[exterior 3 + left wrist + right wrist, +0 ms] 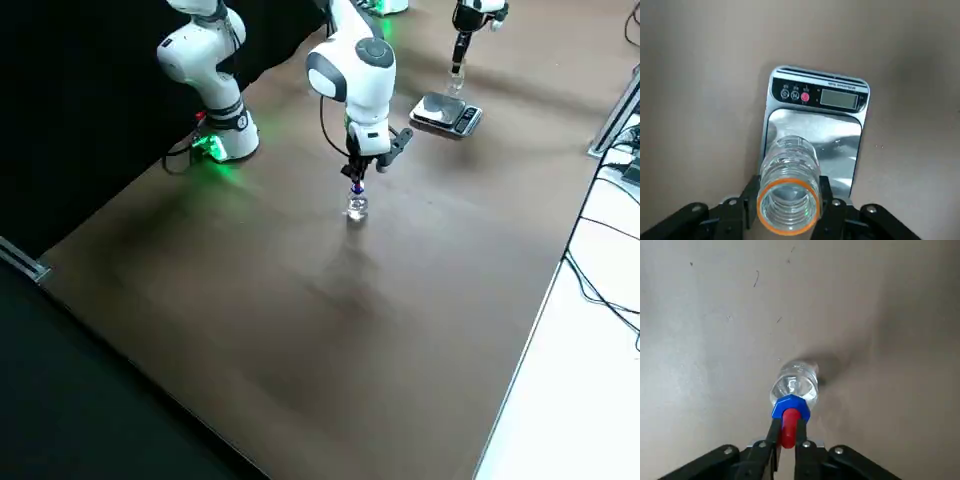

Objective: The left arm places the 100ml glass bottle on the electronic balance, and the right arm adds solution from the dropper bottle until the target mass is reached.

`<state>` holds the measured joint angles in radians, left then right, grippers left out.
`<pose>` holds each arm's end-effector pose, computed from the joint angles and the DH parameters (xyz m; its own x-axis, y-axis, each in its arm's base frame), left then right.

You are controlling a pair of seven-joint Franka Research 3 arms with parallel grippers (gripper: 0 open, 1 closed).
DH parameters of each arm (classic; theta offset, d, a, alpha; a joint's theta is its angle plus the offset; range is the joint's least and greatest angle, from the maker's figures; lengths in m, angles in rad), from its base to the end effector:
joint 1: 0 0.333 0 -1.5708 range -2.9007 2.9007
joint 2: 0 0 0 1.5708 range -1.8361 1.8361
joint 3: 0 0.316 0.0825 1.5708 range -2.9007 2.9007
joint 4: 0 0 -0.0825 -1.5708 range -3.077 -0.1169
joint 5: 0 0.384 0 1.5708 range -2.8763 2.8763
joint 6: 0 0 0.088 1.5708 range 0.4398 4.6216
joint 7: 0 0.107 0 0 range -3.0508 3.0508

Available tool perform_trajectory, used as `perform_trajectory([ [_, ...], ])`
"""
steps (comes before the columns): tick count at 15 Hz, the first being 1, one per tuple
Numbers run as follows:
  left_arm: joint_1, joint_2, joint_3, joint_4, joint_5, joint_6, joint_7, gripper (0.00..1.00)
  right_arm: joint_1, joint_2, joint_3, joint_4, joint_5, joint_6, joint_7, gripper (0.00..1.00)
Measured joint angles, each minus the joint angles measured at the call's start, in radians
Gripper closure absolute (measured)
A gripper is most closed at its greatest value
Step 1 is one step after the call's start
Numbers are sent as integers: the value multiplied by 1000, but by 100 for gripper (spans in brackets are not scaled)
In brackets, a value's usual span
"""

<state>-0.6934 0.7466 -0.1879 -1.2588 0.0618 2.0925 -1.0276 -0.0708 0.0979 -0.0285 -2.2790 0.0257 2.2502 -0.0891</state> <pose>0.5105 -0.5566 0.3295 0.9851 0.1720 -0.0099 0.1719 -0.9777 0.1206 0.5097 -0.0501 0.3022 0.9919 -0.0258 -0.1246 -0.0293 -0.9992 -0.0262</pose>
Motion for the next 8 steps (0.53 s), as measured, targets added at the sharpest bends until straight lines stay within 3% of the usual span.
perform_trajectory([
  [8,-59,39,28,8,0,28,-26,49,0,0,0,0,0,0,0,83],
])
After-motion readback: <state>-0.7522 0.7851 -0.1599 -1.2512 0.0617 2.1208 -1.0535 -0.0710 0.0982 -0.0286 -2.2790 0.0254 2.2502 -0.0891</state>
